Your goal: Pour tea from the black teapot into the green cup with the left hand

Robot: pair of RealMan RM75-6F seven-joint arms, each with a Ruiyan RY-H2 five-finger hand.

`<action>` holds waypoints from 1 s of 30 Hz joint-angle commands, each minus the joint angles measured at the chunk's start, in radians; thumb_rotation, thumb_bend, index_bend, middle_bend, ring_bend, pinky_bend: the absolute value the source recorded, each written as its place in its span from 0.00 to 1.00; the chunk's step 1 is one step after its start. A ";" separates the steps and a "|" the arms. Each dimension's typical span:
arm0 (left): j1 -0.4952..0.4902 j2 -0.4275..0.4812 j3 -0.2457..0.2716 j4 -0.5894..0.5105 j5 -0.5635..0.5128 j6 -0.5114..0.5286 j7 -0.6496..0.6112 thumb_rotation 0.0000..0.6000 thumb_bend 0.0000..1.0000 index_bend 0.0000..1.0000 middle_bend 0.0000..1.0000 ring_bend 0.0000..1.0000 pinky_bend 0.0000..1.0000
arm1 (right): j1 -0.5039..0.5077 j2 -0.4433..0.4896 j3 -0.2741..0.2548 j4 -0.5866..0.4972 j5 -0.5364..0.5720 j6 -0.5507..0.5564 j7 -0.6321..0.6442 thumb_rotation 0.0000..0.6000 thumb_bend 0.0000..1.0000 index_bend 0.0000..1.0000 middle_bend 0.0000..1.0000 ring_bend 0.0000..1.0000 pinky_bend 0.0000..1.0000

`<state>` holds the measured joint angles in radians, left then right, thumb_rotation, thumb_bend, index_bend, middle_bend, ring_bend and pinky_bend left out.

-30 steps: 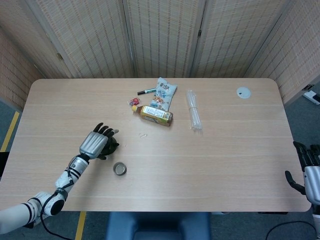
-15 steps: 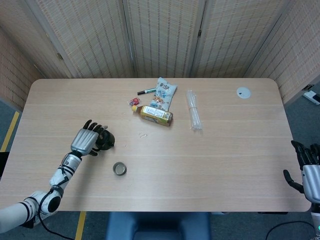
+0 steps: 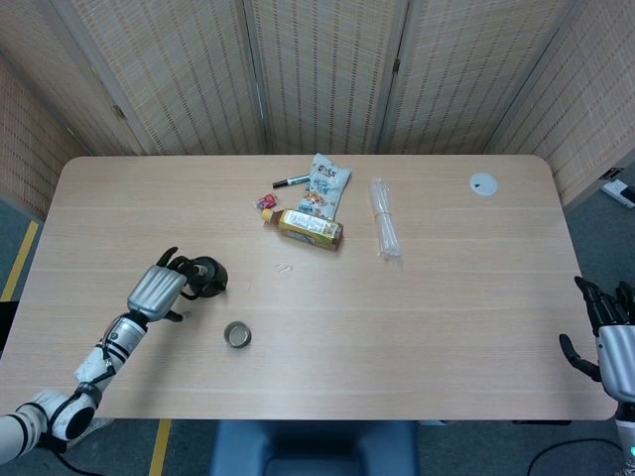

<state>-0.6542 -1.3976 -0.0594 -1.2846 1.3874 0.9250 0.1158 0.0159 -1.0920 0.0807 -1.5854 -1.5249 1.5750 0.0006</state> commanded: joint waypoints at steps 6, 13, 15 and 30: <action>-0.004 0.000 0.060 0.101 0.145 0.052 -0.164 1.00 0.21 0.38 0.35 0.28 0.00 | -0.009 0.000 -0.004 -0.007 -0.004 0.013 -0.007 1.00 0.38 0.01 0.19 0.24 0.00; -0.015 -0.028 0.074 0.173 0.174 0.053 -0.201 1.00 0.21 0.40 0.36 0.29 0.00 | -0.021 -0.009 -0.007 -0.003 -0.005 0.030 -0.005 1.00 0.38 0.02 0.19 0.24 0.00; -0.017 -0.033 0.074 0.182 0.174 0.052 -0.209 1.00 0.21 0.40 0.36 0.29 0.00 | -0.023 -0.010 -0.008 -0.003 -0.006 0.033 -0.006 1.00 0.38 0.02 0.19 0.24 0.00; -0.007 -0.057 0.081 0.216 0.152 0.037 -0.190 1.00 0.21 0.42 0.39 0.31 0.00 | -0.029 -0.022 -0.008 0.014 -0.001 0.032 0.008 1.00 0.38 0.02 0.19 0.24 0.00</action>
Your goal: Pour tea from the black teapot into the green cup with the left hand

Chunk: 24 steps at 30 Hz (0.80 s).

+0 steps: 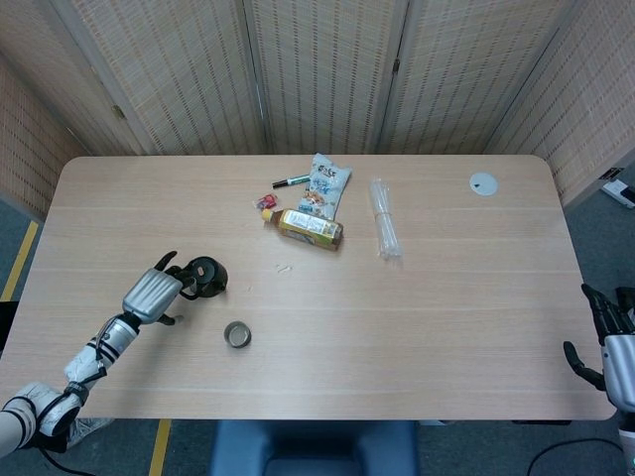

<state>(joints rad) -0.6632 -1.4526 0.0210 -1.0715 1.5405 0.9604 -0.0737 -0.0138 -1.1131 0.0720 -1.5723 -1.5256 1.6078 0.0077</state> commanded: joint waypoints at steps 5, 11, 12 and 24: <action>0.005 -0.008 0.004 0.011 -0.002 0.001 -0.002 1.00 0.21 0.43 0.40 0.31 0.00 | 0.000 -0.003 0.001 0.006 0.000 -0.001 0.005 1.00 0.38 0.02 0.19 0.25 0.00; 0.006 -0.014 0.009 0.019 0.003 0.000 -0.021 1.00 0.21 0.43 0.42 0.34 0.00 | 0.001 -0.007 0.003 0.012 0.008 -0.009 0.012 1.00 0.38 0.02 0.19 0.24 0.00; 0.005 -0.015 0.011 0.020 0.005 -0.001 -0.023 1.00 0.21 0.44 0.42 0.34 0.00 | 0.002 -0.008 0.003 0.013 0.009 -0.010 0.013 1.00 0.38 0.02 0.19 0.24 0.00; 0.004 -0.031 0.020 0.037 -0.001 -0.028 -0.018 1.00 0.21 0.45 0.42 0.34 0.00 | 0.005 -0.017 0.005 0.031 0.012 -0.020 0.028 1.00 0.38 0.02 0.19 0.25 0.00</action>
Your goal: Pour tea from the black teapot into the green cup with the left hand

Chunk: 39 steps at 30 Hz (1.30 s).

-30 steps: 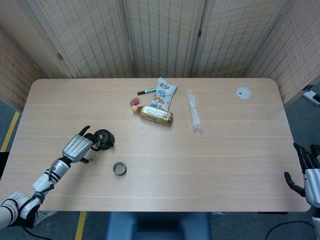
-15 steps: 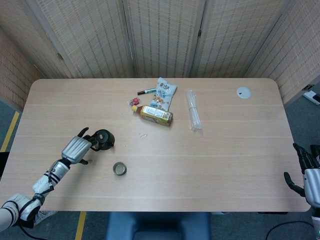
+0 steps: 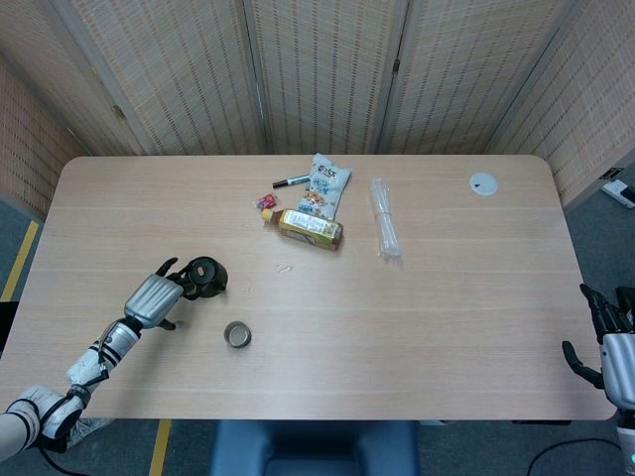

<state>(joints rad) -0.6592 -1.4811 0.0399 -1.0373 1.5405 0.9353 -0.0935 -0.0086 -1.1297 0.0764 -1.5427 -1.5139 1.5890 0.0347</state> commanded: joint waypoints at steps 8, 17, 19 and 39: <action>0.000 -0.015 0.006 0.017 -0.004 -0.017 0.009 1.00 0.21 0.48 0.43 0.35 0.00 | 0.001 -0.006 0.001 0.012 0.004 -0.005 0.012 1.00 0.38 0.02 0.19 0.24 0.00; -0.002 -0.032 0.012 0.034 0.002 -0.020 0.011 1.00 0.21 0.56 0.51 0.41 0.00 | 0.004 -0.010 0.003 0.025 0.006 -0.010 0.021 1.00 0.38 0.05 0.19 0.25 0.00; -0.003 -0.034 0.013 0.037 0.004 -0.021 0.010 1.00 0.21 0.59 0.55 0.44 0.00 | 0.004 -0.011 0.003 0.026 0.006 -0.010 0.022 1.00 0.38 0.05 0.19 0.25 0.00; -0.023 -0.062 -0.015 0.086 -0.014 -0.033 -0.022 1.00 0.21 0.96 0.93 0.78 0.00 | 0.002 -0.012 0.005 0.037 0.019 -0.017 0.033 1.00 0.38 0.07 0.19 0.26 0.00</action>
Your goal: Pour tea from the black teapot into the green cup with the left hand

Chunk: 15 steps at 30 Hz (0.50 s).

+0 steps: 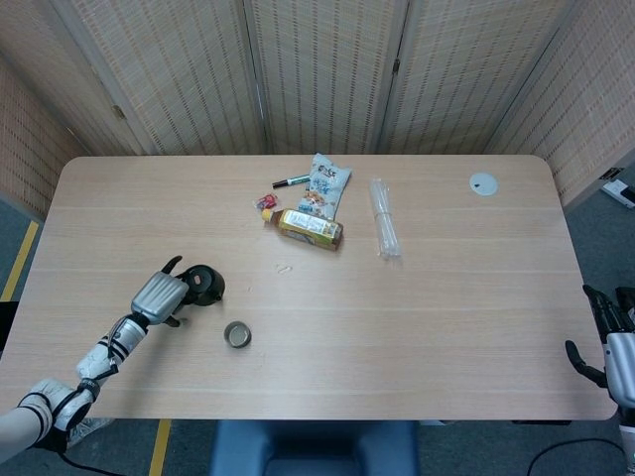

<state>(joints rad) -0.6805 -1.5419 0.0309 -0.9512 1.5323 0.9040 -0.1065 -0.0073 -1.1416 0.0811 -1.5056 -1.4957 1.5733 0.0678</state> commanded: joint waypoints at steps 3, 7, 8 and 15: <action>-0.006 0.004 -0.013 -0.004 -0.013 -0.006 -0.022 1.00 0.21 0.99 0.96 0.81 0.00 | 0.003 0.000 0.001 0.001 0.004 -0.007 0.001 1.00 0.38 0.08 0.19 0.26 0.00; -0.014 0.014 -0.021 -0.013 -0.021 -0.018 -0.042 1.00 0.21 1.00 0.98 0.83 0.00 | 0.005 -0.001 0.003 0.001 0.006 -0.011 0.001 1.00 0.38 0.08 0.19 0.26 0.00; -0.015 0.015 -0.022 -0.014 -0.025 -0.024 -0.045 1.00 0.21 1.00 0.98 0.83 0.00 | 0.006 -0.001 0.002 0.001 0.005 -0.012 0.000 1.00 0.38 0.08 0.19 0.26 0.00; -0.019 0.023 -0.031 -0.016 -0.036 -0.028 -0.071 1.00 0.20 1.00 1.00 0.85 0.00 | 0.008 0.002 0.003 -0.007 0.004 -0.014 -0.010 1.00 0.38 0.08 0.19 0.26 0.00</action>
<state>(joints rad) -0.6988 -1.5198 0.0003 -0.9671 1.4966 0.8755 -0.1767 0.0010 -1.1398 0.0838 -1.5118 -1.4919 1.5594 0.0582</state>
